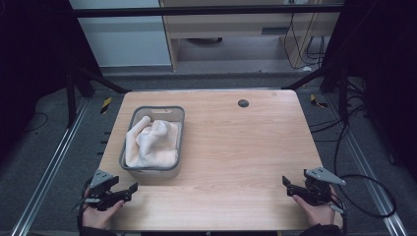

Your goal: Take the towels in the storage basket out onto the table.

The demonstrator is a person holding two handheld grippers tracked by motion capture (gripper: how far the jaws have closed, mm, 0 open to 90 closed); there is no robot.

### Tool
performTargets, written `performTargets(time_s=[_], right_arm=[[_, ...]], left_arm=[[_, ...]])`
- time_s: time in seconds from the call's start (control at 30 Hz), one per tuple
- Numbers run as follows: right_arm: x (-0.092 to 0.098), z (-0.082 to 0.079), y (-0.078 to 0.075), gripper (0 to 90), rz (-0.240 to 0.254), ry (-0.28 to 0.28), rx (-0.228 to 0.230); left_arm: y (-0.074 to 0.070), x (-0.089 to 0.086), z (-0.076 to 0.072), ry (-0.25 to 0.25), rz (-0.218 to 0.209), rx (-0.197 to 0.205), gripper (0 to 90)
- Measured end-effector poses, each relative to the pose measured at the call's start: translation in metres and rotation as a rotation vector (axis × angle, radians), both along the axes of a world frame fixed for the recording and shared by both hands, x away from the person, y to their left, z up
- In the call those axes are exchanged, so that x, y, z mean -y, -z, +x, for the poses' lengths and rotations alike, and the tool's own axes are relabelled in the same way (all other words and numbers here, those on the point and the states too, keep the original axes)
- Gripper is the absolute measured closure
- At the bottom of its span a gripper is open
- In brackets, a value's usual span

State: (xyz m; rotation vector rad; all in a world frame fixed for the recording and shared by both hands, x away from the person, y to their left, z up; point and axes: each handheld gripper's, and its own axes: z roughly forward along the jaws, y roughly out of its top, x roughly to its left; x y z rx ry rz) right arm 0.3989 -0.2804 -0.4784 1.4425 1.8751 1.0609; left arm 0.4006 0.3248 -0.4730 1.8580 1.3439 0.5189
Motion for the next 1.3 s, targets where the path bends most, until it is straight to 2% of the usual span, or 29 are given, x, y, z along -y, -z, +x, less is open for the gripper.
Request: performTargets(time_s=[0.1,0.13,0.23,0.43,0.63,1.07,1.3], right_arm=[[-0.002,0.000,0.000,17.2,0.003,-0.019,0.000],[-0.004,0.002,0.002,16.8,-0.016,-0.030,-0.005],[-0.004,0.002,0.003,16.1,-0.030,-0.028,-0.010],[-0.002,0.003,0.004,15.8,-0.022,-0.018,-0.015],[-0.003,0.003,0.005,15.2,-0.018,-0.025,-0.027],[-0.004,0.004,0.006,14.7,-0.026,-0.035,-0.035],[-0.004,0.004,0.006,14.9,-0.022,-0.032,-0.034]], left_arm=[[-0.002,0.000,-0.001,0.000,-0.011,0.007,18.9],[-0.005,-0.001,-0.002,-0.003,-0.021,0.022,19.5],[-0.008,-0.001,-0.003,-0.002,-0.031,0.028,19.9],[-0.014,0.000,-0.004,0.006,-0.034,0.033,20.5],[-0.024,0.003,-0.007,0.013,-0.050,0.069,21.3],[-0.039,0.005,-0.009,0.038,-0.069,0.090,21.2],[-0.050,0.004,-0.006,0.046,-0.064,0.098,21.2]])
